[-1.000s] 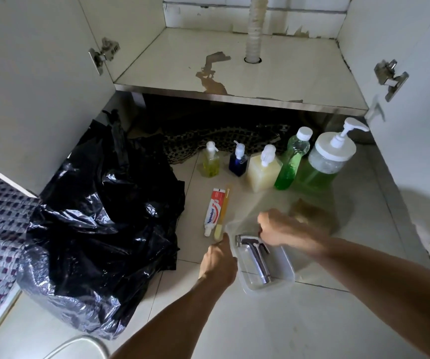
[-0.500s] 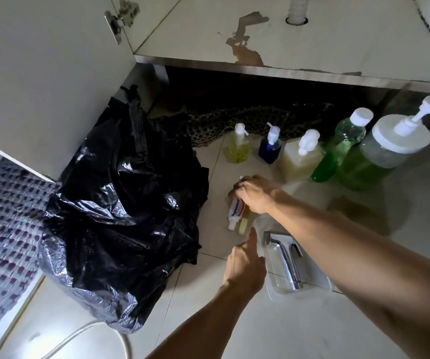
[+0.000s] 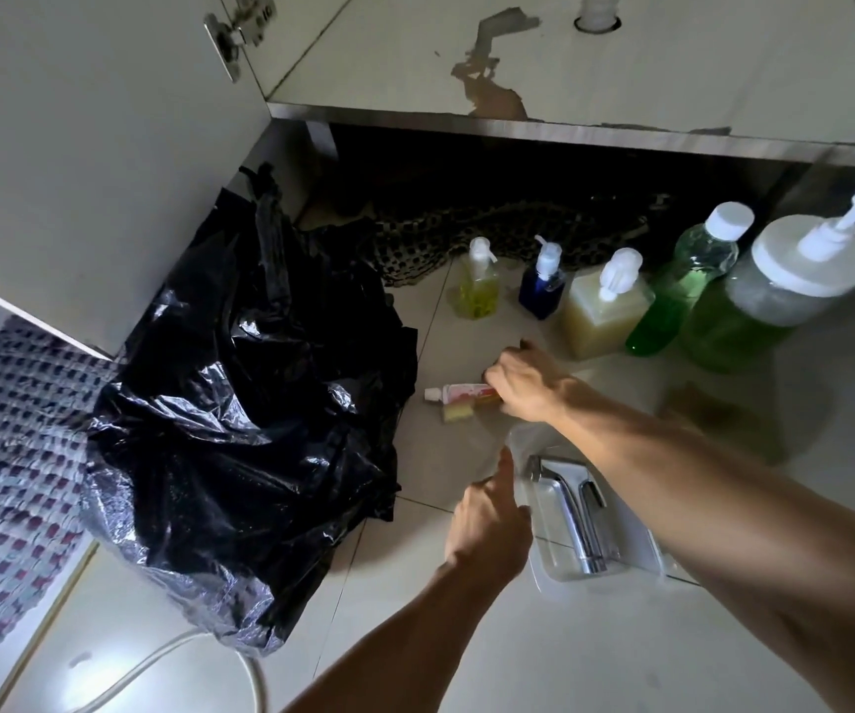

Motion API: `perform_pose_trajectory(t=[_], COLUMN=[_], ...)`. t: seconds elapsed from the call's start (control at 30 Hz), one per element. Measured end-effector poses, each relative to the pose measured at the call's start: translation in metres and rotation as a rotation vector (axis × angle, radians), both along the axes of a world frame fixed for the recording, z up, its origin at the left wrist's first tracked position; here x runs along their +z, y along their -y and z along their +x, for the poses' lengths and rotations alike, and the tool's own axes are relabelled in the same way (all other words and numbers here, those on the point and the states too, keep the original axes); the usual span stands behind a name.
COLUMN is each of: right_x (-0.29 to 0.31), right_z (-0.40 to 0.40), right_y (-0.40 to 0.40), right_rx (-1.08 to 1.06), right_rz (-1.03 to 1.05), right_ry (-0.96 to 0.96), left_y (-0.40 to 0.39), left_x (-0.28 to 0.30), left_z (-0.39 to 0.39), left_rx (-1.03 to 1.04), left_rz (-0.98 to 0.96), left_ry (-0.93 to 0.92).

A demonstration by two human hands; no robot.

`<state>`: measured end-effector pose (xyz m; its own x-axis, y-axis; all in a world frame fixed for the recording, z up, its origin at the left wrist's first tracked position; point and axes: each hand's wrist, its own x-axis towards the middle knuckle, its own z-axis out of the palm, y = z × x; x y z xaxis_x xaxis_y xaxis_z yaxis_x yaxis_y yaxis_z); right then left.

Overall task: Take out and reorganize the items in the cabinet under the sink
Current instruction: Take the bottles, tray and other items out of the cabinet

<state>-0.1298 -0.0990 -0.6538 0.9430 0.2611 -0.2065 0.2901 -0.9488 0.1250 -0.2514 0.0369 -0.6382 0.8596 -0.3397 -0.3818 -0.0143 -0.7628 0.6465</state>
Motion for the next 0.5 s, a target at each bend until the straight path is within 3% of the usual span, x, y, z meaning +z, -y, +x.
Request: perform_pose_trajectory(t=[0.1,0.2,0.37,0.5], right_x=[0.025,0.045,0.082,0.095], right_z=[-0.002,-0.014,-0.043,-0.072], right_y=[0.009,0.018,0.039,0.050], right_rx=[-0.028,-0.177,-0.390,-0.308], right_rz=[-0.009,0.228,0.603,0.695], right_ry=[-0.080,-0.012,-0.086,-0.043], left_y=[-0.002,-0.002,-0.004,-0.009], left_x=[-0.003,-0.003,-0.008,-0.009], left_z=[0.003,0.005,0.011,0.014], left_rx=[-0.027,-0.038,-0.094,-0.150], left_rz=[0.034,0.050,0.101,0.139], left_ry=[0.013,0.032,0.018,0.003])
